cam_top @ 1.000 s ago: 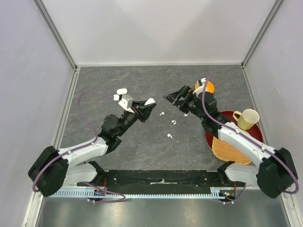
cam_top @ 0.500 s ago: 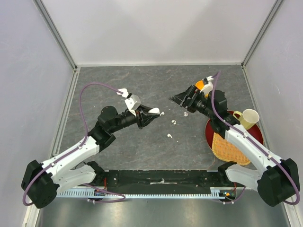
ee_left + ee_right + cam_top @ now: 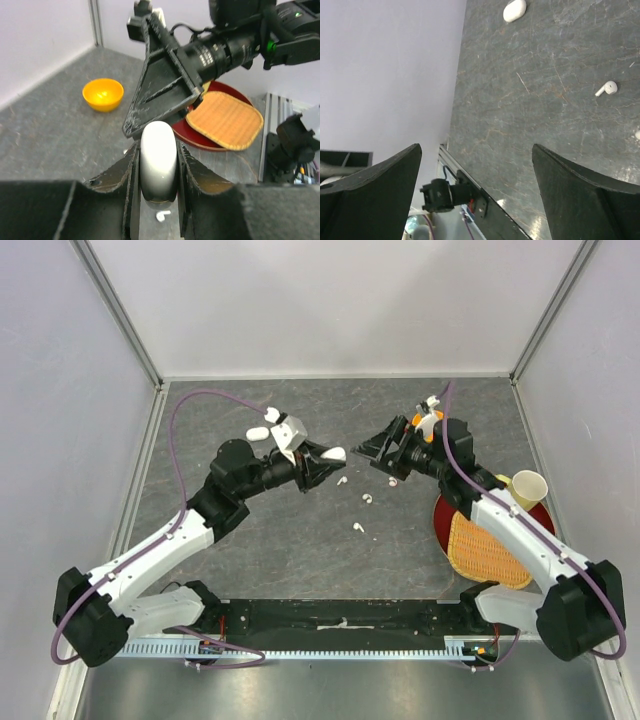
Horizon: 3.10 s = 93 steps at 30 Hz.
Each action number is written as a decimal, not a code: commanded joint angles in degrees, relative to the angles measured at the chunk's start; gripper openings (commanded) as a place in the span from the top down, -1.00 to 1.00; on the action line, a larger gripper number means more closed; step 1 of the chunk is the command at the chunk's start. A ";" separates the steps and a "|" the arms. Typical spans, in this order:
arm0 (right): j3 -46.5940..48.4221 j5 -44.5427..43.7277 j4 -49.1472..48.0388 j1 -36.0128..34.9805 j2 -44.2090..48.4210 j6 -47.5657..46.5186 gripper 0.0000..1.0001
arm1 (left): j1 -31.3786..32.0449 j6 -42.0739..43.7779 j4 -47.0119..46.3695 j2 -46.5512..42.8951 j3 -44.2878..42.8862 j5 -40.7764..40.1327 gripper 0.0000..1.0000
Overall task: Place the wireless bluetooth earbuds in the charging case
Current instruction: Pick up the charging case at the center of the board.
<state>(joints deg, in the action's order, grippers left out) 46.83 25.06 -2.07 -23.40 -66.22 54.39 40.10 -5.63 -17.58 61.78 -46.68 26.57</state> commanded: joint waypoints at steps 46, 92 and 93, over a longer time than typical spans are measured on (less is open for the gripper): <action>-6.65 18.54 -21.20 -7.45 1.88 28.29 -0.93 | 0.24 3.87 -7.38 -2.28 5.98 14.39 0.95; -13.60 10.63 -35.81 -10.09 -0.67 39.92 0.54 | 0.16 -1.05 -11.51 -3.77 9.93 6.58 -0.13; -13.87 10.28 -36.42 -10.09 -0.67 40.18 0.55 | 0.24 -1.05 -11.77 -4.73 10.72 6.13 -0.15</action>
<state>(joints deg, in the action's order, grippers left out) 33.28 37.36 -32.73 -33.39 -66.74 92.01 40.21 -4.32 -25.02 60.36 -37.82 35.83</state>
